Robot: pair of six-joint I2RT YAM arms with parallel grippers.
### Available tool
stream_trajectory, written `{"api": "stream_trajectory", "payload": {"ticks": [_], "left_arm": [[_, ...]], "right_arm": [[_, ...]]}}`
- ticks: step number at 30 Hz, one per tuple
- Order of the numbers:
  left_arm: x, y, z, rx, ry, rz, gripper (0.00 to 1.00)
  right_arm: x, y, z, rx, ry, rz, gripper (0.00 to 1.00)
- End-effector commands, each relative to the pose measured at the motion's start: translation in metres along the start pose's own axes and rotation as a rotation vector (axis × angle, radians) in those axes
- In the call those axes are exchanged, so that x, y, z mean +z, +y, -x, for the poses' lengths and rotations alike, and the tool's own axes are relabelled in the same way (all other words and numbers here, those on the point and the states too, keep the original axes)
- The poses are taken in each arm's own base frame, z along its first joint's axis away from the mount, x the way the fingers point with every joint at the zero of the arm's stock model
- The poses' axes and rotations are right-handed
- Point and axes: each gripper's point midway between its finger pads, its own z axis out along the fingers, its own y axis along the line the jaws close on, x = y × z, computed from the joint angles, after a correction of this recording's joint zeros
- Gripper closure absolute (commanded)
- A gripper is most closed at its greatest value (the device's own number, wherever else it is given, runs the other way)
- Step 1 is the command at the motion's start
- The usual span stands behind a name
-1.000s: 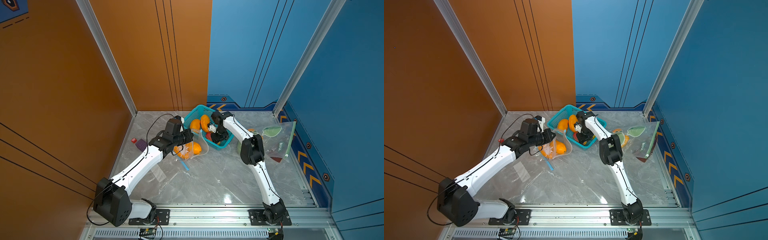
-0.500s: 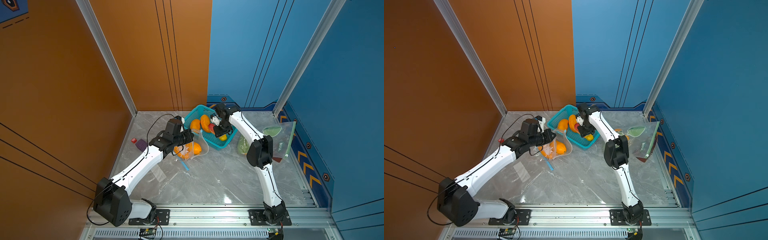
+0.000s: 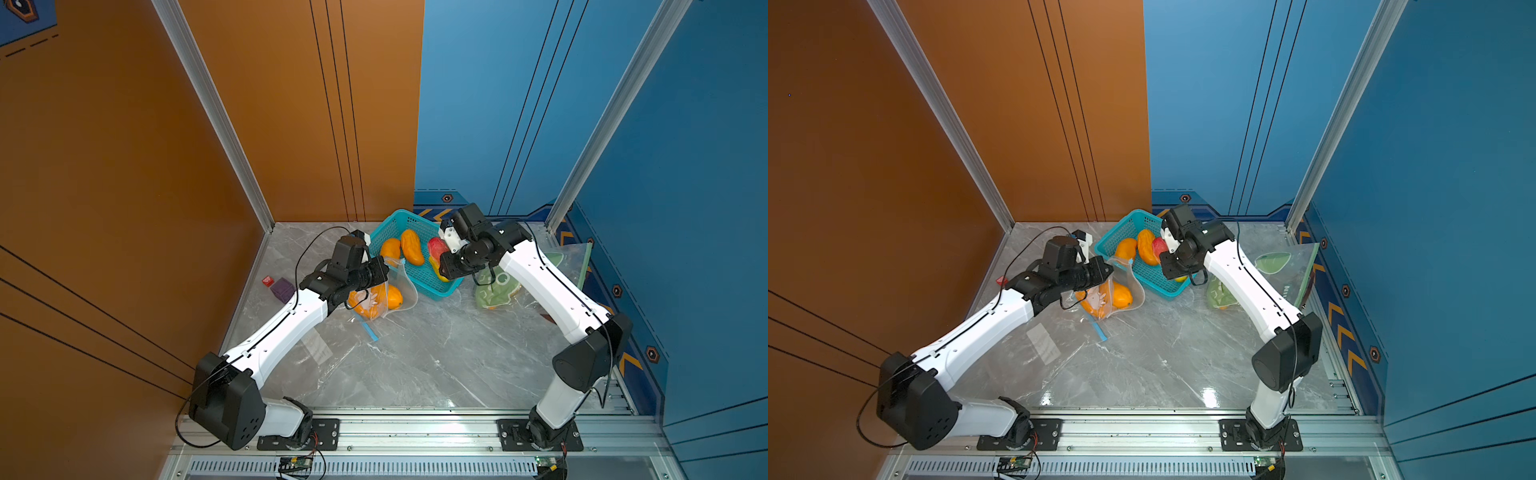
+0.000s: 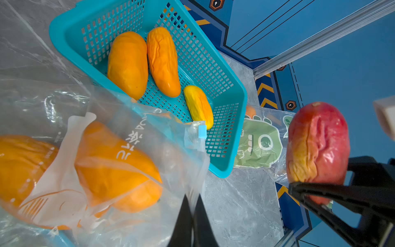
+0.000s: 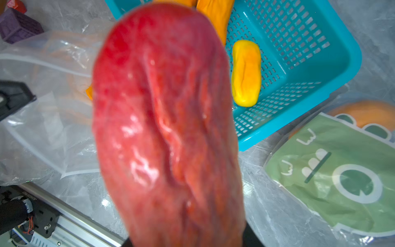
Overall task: Place the mango in a zip-top bag and seal the zipper
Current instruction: Place the mango in the zipper food storage bag.
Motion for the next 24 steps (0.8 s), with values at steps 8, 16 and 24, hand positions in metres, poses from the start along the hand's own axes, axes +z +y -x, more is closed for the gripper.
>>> {"api": "stream_trajectory", "payload": {"ticks": [8,16,24], "left_arm": [[-0.004,-0.020,0.008,0.032,-0.006,-0.051,1.00],[-0.001,-0.023,0.005,0.039,0.006,-0.058,1.00],[-0.002,-0.028,0.002,0.044,0.014,-0.073,1.00]], "right_arm": [[0.023,0.055,-0.016,0.094,-0.005,0.111,0.84],[0.063,0.095,-0.025,0.056,0.088,0.154,0.84],[0.089,0.095,-0.016,0.069,0.087,0.080,0.78]]}}
